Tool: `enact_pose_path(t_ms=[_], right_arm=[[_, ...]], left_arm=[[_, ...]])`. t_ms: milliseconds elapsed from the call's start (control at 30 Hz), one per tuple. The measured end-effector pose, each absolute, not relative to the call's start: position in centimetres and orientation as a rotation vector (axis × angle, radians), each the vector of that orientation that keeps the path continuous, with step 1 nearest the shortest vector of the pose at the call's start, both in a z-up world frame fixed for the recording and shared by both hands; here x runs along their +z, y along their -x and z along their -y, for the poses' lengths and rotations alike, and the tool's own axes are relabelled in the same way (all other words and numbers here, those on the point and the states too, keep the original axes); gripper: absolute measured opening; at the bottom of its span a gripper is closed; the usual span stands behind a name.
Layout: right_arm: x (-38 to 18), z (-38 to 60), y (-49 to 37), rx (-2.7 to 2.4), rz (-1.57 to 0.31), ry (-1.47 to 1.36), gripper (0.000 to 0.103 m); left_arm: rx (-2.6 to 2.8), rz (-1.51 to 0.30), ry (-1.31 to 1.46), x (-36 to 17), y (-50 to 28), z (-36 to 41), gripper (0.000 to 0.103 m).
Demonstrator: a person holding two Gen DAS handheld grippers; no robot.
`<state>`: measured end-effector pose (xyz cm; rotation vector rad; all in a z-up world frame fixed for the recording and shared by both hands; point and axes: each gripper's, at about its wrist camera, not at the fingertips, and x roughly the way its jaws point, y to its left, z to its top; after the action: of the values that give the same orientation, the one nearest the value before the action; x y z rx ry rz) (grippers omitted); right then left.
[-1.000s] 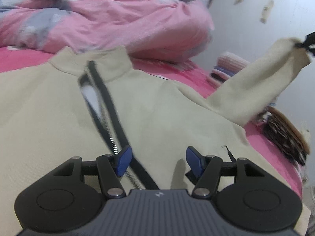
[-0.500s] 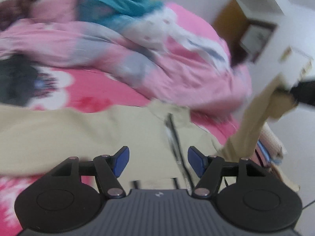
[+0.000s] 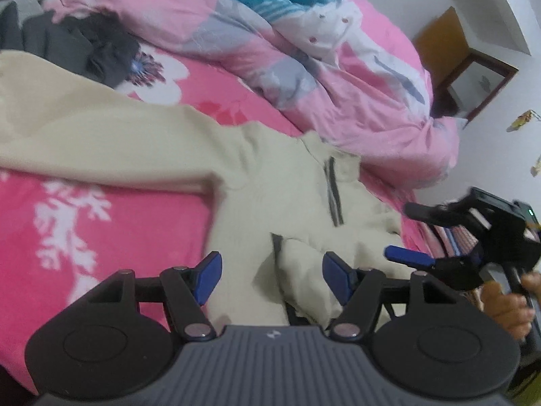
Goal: Fold clothes
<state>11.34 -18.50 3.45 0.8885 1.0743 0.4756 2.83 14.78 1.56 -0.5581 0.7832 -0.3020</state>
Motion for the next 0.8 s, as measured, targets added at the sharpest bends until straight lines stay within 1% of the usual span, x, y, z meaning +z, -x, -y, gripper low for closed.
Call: enact_pose_path(t_ms=[67,167,267,333,467,567,633,667,700,733,767,800], right_arm=[[4.0,20.3,-9.4,0.489,-1.012,-0.943,0.057],[5.0,24.0,-4.9,0.533,-0.85,-1.015,0.057],[5.0,27.8,0.0,0.5,-0.714,-1.001,0.057],[4.4,29.9,3.2,0.441,-0.64,-0.981,0.057],[2.1,32.8,8.6,0.317,-0.546,-0.942,0.057],[0.3,33.8,10.8,0.242,-0.51,-0.912,0.057],[-0.4,34.0,10.7,0.207,-0.512,-0.847,0.057],[-0.7,33.9,10.2,0.193,-0.52,-0.805,0.057],[-0.7,33.6,9.5,0.178,-0.524,-0.76,0.057],[-0.7,33.5,8.9,0.169,-0.521,-0.709,0.057],[-0.6,33.5,8.2,0.16,-0.517,-0.658,0.057],[-0.7,33.6,7.6,0.163,-0.508,-0.639,0.057]], left_arm=[[-0.331,-0.793,0.574,1.1,-3.1,-14.2,0.066],[-0.373,-0.807,0.586,0.3,-3.2,-13.6,0.067],[-0.422,-0.829,0.607,-0.5,-3.7,-12.9,0.069],[-0.432,-0.844,0.615,-1.1,-4.1,-12.2,0.07],[-0.433,-0.89,0.626,-2.5,-5.3,-10.2,0.069],[-0.378,-0.917,0.602,-3.4,-6.4,-8.6,0.068],[-0.329,-0.916,0.557,-3.7,-6.7,-7.5,0.061],[-0.311,-0.913,0.538,-3.9,-6.9,-7.0,0.052],[-0.299,-0.91,0.532,-4.0,-6.9,-6.8,0.04],[-0.287,-0.904,0.53,-4.0,-7.0,-6.6,0.031],[-0.275,-0.898,0.529,-4.1,-7.0,-6.5,0.014],[-0.264,-0.89,0.521,-4.0,-7.1,-6.4,0.01]])
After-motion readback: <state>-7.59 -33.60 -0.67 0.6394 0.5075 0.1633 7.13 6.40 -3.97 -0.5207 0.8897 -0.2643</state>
